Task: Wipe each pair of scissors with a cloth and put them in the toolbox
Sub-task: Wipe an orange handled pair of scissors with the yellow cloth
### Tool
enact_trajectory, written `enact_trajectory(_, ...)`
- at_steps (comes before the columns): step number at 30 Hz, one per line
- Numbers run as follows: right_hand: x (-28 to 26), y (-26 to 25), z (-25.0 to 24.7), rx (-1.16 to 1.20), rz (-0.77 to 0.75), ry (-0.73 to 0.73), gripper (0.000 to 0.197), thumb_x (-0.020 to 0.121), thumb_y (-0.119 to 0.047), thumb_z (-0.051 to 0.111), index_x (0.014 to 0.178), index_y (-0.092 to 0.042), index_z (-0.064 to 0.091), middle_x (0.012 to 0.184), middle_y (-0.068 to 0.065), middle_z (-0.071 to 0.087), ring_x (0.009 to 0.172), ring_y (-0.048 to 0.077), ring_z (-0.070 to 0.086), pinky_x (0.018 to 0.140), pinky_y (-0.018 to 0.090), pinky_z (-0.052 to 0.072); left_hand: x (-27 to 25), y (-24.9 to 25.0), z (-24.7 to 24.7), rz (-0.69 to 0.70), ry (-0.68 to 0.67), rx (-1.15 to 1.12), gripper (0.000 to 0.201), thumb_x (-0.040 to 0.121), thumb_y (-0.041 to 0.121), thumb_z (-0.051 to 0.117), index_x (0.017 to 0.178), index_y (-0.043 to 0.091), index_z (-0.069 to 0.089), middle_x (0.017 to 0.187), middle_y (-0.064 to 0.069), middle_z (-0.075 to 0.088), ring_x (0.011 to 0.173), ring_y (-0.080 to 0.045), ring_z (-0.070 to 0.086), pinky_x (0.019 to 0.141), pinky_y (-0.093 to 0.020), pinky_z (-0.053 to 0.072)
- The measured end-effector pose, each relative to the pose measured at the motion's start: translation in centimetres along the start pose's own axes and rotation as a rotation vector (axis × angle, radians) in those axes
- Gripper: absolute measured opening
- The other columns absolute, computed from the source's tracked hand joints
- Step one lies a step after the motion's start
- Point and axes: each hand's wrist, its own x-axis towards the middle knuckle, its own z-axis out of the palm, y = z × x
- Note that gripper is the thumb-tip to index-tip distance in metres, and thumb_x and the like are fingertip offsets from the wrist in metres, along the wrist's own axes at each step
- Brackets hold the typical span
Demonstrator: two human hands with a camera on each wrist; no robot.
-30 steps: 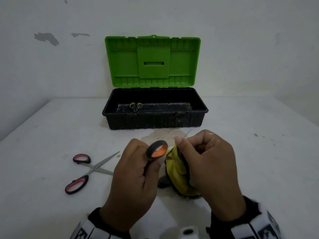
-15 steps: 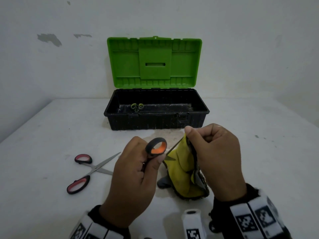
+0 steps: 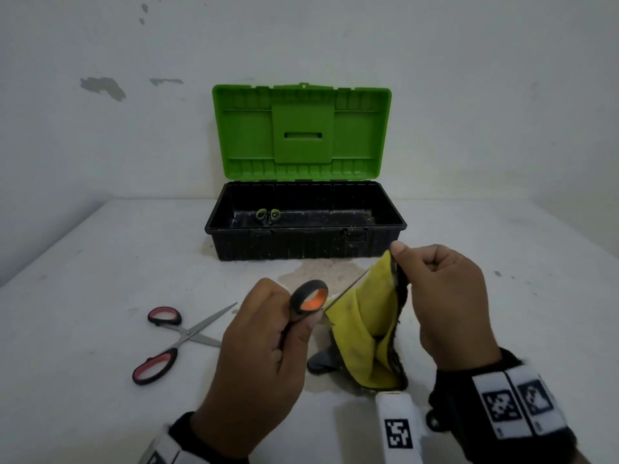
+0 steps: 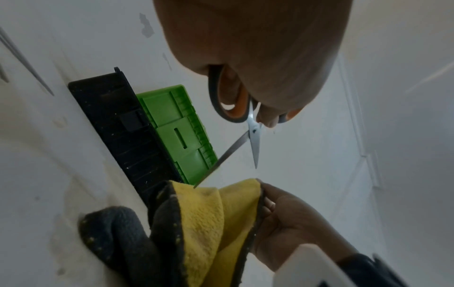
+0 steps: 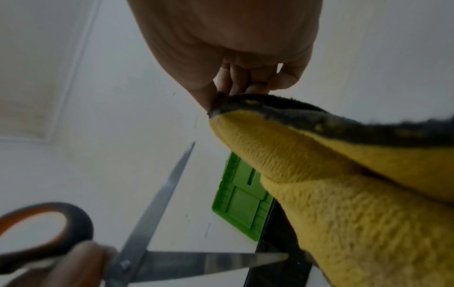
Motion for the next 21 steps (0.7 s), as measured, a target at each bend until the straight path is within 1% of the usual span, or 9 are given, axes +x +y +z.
enact_trajectory(2, -0.4, -0.5, -0.5, 0.022, -0.008, -0.028, 0.029, 0.086, -0.031, 0.074, 0.065, -0.011, 0.066, 0.056, 0.005, 0.065, 0.048, 0.008, 0.054, 0.048, 0.016, 0.046, 0.1, -0.2, 0.0, -0.004, 0.009, 0.030, 0.025, 0.092, 0.021, 0.052, 0.074, 0.004, 0.055, 0.073, 0.002, 0.041, 0.063, -0.005, 0.038, 0.059, -0.012, 0.034)
enact_trajectory(5, -1.9, -1.3, -0.2, 0.005, -0.037, -0.150, 0.027, 0.084, -0.031, 0.076, 0.066, -0.012, 0.066, 0.055, 0.004, 0.067, 0.048, 0.012, 0.060, 0.048, 0.022, 0.049, 0.0, -0.2, 0.2, 0.012, 0.009, 0.053, 0.025, 0.091, 0.021, 0.052, 0.074, 0.004, 0.055, 0.073, 0.001, 0.041, 0.063, -0.004, 0.037, 0.060, -0.010, 0.033)
enact_trajectory(7, -2.6, -1.3, 0.3, -0.026, -0.041, -0.192, 0.025, 0.083, -0.031, 0.075, 0.068, -0.013, 0.066, 0.056, 0.001, 0.069, 0.049, 0.010, 0.063, 0.048, 0.021, 0.049, 0.0, 0.1, 0.3, 0.044, -0.002, 0.039, 0.020, 0.092, 0.020, 0.052, 0.076, 0.008, 0.054, 0.074, 0.003, 0.040, 0.063, -0.004, 0.037, 0.061, -0.009, 0.033)
enact_trajectory(9, -2.6, -1.1, 0.6, -0.056, -0.040, -0.195, 0.025, 0.084, -0.032, 0.074, 0.069, -0.014, 0.066, 0.056, -0.002, 0.068, 0.050, 0.007, 0.062, 0.049, 0.017, 0.048, -0.1, 0.1, 0.3, 0.082, -0.030, 0.016, 0.012, 0.092, 0.019, 0.052, 0.080, 0.016, 0.049, 0.076, 0.007, 0.036, 0.063, -0.004, 0.037, 0.058, -0.012, 0.034)
enact_trajectory(11, -2.3, -1.0, 0.6, -0.062, -0.023, -0.214, 0.025, 0.084, -0.032, 0.074, 0.069, -0.014, 0.067, 0.056, -0.002, 0.068, 0.050, 0.006, 0.062, 0.050, 0.017, 0.047, -0.4, -0.3, 0.3, 0.102, -0.056, 0.029, 0.011, 0.090, 0.017, 0.052, 0.082, 0.020, 0.045, 0.078, 0.010, 0.032, 0.063, -0.005, 0.037, 0.056, -0.018, 0.035)
enact_trajectory(13, -2.1, -1.0, 0.6, -0.038, 0.017, -0.247, 0.024, 0.085, -0.031, 0.074, 0.069, -0.013, 0.068, 0.056, 0.001, 0.068, 0.050, 0.009, 0.062, 0.052, 0.021, 0.050, -0.6, -0.7, 0.2, 0.117, -0.061, 0.062, 0.011, 0.088, 0.015, 0.053, 0.083, 0.021, 0.045, 0.079, 0.010, 0.032, 0.062, -0.005, 0.036, 0.056, -0.021, 0.036)
enact_trajectory(15, -2.0, -1.0, 0.8, -0.012, 0.056, -0.270, 0.024, 0.084, -0.031, 0.075, 0.069, -0.013, 0.068, 0.057, 0.003, 0.068, 0.051, 0.012, 0.063, 0.053, 0.025, 0.051, -0.6, -0.9, 0.1, 0.125, -0.057, 0.083, 0.010, 0.088, 0.015, 0.052, 0.084, 0.021, 0.045, 0.079, 0.010, 0.032, 0.062, -0.005, 0.035, 0.056, -0.021, 0.037)
enact_trajectory(19, -1.2, -0.7, 0.8, 0.004, 0.082, -0.227, 0.027, 0.085, -0.031, 0.074, 0.067, -0.012, 0.066, 0.058, 0.007, 0.068, 0.055, 0.020, 0.065, 0.055, 0.031, 0.055, -0.4, -0.4, -0.1, 0.129, -0.054, 0.076, 0.008, 0.088, 0.016, 0.053, 0.087, 0.022, 0.048, 0.079, 0.009, 0.034, 0.061, -0.005, 0.036, 0.055, -0.020, 0.037)
enact_trajectory(21, -0.6, -0.4, 0.4, 0.020, 0.103, -0.174, 0.029, 0.085, -0.030, 0.074, 0.065, -0.012, 0.065, 0.057, 0.008, 0.065, 0.053, 0.017, 0.061, 0.055, 0.030, 0.051, -0.2, 0.0, -0.3, 0.123, -0.046, 0.065, 0.006, 0.090, 0.018, 0.054, 0.091, 0.022, 0.050, 0.078, 0.007, 0.036, 0.061, -0.006, 0.036, 0.055, -0.018, 0.036)
